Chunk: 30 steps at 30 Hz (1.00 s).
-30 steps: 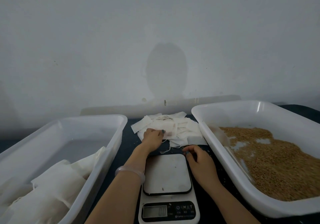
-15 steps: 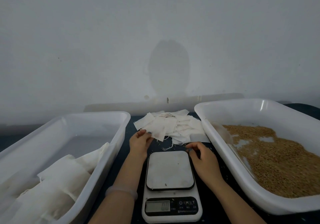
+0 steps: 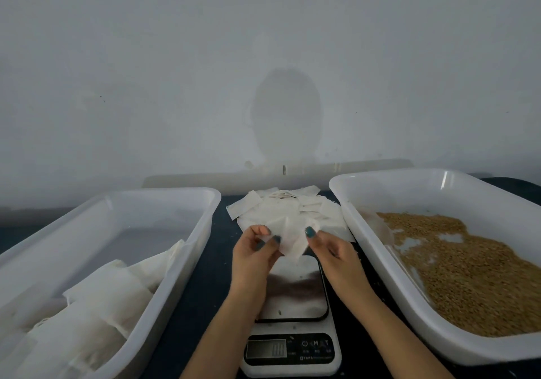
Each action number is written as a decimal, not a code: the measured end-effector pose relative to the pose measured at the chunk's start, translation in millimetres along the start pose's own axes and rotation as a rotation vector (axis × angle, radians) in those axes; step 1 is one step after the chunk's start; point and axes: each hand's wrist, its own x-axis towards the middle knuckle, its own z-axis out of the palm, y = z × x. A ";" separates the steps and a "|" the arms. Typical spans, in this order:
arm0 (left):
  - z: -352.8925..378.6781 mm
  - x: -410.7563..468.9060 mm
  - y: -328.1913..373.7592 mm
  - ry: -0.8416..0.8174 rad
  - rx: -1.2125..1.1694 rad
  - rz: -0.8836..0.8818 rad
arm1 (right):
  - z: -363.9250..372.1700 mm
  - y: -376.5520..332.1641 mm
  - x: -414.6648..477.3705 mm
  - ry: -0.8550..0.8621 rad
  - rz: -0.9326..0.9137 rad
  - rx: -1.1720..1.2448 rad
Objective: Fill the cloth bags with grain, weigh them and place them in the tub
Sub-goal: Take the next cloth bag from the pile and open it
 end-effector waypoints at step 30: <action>-7.6 -12.9 5.3 0.074 0.525 0.282 | -14.2 0.6 3.2 0.089 0.277 0.235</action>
